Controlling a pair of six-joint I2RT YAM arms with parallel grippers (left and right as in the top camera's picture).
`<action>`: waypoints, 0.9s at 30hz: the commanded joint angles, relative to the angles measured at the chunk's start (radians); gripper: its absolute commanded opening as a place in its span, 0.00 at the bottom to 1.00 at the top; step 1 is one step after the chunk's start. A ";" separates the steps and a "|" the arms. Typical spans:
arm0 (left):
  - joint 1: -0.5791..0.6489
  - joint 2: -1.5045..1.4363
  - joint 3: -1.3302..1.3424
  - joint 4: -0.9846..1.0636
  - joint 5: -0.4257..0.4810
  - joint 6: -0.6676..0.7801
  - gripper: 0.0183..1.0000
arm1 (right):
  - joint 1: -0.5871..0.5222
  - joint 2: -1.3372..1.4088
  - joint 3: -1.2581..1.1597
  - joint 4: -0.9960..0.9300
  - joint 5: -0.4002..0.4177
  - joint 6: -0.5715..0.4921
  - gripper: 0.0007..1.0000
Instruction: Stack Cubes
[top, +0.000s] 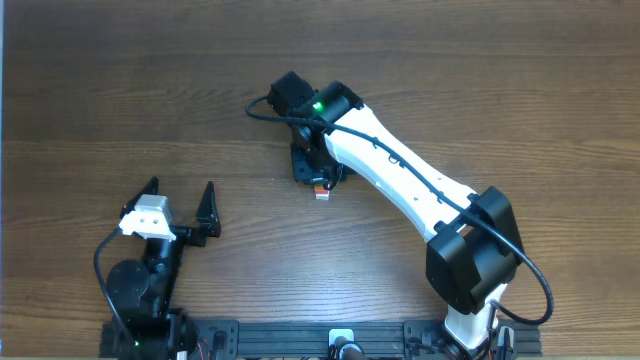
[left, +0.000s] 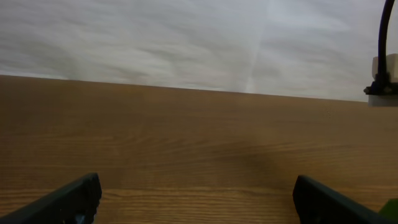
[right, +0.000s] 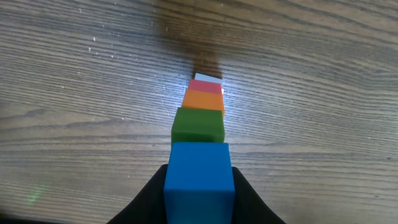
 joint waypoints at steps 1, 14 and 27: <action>0.005 -0.007 -0.005 -0.001 0.013 0.014 1.00 | 0.006 -0.026 -0.009 0.010 -0.005 0.002 0.08; 0.005 -0.007 -0.005 -0.001 0.013 0.014 1.00 | 0.006 -0.023 -0.010 0.021 -0.005 -0.005 0.07; 0.005 -0.007 -0.005 -0.001 0.013 0.014 1.00 | 0.006 -0.019 -0.010 0.024 -0.001 -0.005 0.07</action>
